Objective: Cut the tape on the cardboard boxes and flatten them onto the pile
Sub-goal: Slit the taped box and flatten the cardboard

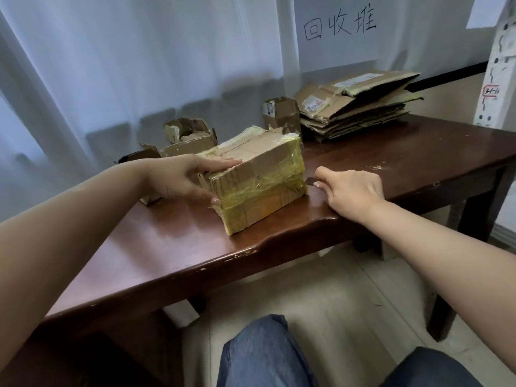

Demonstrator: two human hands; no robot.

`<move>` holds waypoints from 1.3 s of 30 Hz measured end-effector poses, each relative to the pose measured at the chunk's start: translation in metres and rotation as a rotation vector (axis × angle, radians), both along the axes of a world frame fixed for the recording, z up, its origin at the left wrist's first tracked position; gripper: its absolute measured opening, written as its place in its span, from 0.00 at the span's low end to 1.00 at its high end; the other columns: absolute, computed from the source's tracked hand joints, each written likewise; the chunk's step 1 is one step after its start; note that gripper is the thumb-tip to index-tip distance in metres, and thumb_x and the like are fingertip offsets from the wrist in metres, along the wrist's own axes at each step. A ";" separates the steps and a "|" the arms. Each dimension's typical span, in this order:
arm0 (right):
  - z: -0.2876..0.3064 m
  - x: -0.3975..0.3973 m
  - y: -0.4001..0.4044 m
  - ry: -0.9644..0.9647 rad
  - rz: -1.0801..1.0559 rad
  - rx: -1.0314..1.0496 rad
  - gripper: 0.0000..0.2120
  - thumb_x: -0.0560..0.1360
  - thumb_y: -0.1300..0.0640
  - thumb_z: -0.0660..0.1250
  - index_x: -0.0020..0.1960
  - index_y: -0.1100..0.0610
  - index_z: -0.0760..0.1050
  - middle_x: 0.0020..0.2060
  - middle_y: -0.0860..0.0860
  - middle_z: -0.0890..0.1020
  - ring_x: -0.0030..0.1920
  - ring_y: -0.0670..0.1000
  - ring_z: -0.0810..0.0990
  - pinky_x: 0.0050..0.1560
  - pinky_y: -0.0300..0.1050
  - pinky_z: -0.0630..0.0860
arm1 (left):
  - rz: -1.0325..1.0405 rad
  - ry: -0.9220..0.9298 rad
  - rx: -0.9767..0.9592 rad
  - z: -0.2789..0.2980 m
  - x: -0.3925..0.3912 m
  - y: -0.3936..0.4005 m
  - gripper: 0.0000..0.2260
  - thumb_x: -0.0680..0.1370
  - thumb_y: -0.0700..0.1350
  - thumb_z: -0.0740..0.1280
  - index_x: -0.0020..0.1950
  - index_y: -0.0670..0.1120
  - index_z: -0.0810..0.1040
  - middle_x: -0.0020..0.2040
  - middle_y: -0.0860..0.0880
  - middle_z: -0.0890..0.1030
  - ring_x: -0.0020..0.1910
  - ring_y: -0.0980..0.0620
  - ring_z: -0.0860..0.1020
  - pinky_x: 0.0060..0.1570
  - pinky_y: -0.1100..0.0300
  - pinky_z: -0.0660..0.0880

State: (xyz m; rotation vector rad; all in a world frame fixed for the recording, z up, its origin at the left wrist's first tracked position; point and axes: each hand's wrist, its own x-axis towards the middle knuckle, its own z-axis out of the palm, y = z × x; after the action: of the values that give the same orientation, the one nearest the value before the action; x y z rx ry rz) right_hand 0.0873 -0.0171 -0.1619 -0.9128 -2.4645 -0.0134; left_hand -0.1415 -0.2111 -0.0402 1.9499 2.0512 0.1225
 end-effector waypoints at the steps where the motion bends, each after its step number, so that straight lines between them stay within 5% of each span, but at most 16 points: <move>1: 0.000 0.001 -0.001 -0.017 -0.002 0.001 0.10 0.82 0.47 0.50 0.56 0.48 0.68 0.45 0.53 0.82 0.47 0.59 0.79 0.37 0.45 0.62 | 0.002 0.011 -0.013 0.001 0.001 0.001 0.37 0.71 0.46 0.74 0.75 0.56 0.59 0.73 0.63 0.62 0.71 0.72 0.57 0.69 0.76 0.50; 4: 0.001 -0.001 -0.002 -0.005 -0.028 -0.073 0.12 0.83 0.47 0.49 0.57 0.50 0.68 0.48 0.54 0.82 0.49 0.60 0.79 0.40 0.46 0.64 | 0.025 0.050 0.004 0.003 0.006 0.000 0.35 0.73 0.43 0.73 0.76 0.52 0.60 0.74 0.60 0.62 0.72 0.67 0.58 0.70 0.74 0.51; 8: 0.001 0.008 -0.004 0.288 -0.112 -0.182 0.13 0.82 0.49 0.51 0.58 0.54 0.69 0.47 0.56 0.81 0.49 0.61 0.79 0.42 0.48 0.64 | 0.095 0.050 0.247 -0.007 0.034 0.012 0.35 0.67 0.57 0.72 0.73 0.50 0.70 0.67 0.55 0.75 0.67 0.60 0.71 0.66 0.68 0.64; 13: -0.009 0.038 -0.003 0.439 -0.107 -0.158 0.10 0.82 0.54 0.54 0.61 0.56 0.68 0.46 0.55 0.81 0.46 0.60 0.79 0.39 0.47 0.66 | 0.106 0.318 0.594 -0.026 0.082 0.059 0.19 0.74 0.64 0.66 0.62 0.58 0.78 0.55 0.55 0.83 0.55 0.54 0.79 0.54 0.57 0.73; 21: -0.017 0.085 -0.017 0.542 -0.056 -0.089 0.09 0.81 0.54 0.58 0.59 0.55 0.71 0.38 0.49 0.78 0.42 0.58 0.79 0.37 0.47 0.67 | 0.106 0.396 0.594 -0.024 0.132 0.104 0.14 0.80 0.58 0.61 0.65 0.61 0.76 0.61 0.56 0.80 0.62 0.50 0.75 0.45 0.58 0.68; 25: -0.014 0.083 -0.018 0.531 -0.019 -0.054 0.09 0.81 0.54 0.58 0.59 0.55 0.71 0.38 0.50 0.80 0.40 0.56 0.79 0.35 0.45 0.64 | 0.059 0.175 0.584 -0.035 0.127 0.109 0.15 0.80 0.51 0.64 0.65 0.51 0.77 0.62 0.51 0.80 0.62 0.49 0.76 0.61 0.54 0.71; 34: -0.011 0.071 -0.017 0.621 0.008 -0.011 0.10 0.80 0.56 0.61 0.60 0.55 0.74 0.40 0.52 0.82 0.39 0.56 0.80 0.36 0.42 0.64 | 0.061 0.151 0.575 -0.037 0.125 0.106 0.14 0.80 0.51 0.63 0.64 0.51 0.78 0.59 0.51 0.81 0.59 0.48 0.77 0.59 0.51 0.73; 39: -0.014 0.065 -0.014 0.670 0.050 -0.010 0.14 0.80 0.56 0.60 0.63 0.58 0.75 0.43 0.55 0.83 0.42 0.58 0.81 0.40 0.49 0.77 | 0.069 0.149 0.569 -0.037 0.124 0.105 0.15 0.78 0.53 0.67 0.63 0.52 0.78 0.55 0.51 0.82 0.55 0.49 0.78 0.55 0.50 0.75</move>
State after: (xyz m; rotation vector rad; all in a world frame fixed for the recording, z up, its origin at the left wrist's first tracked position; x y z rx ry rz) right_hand 0.1526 -0.0308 -0.1763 -0.7091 -1.8597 0.2771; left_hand -0.0173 -0.1057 -0.0773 2.2549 2.3699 0.6599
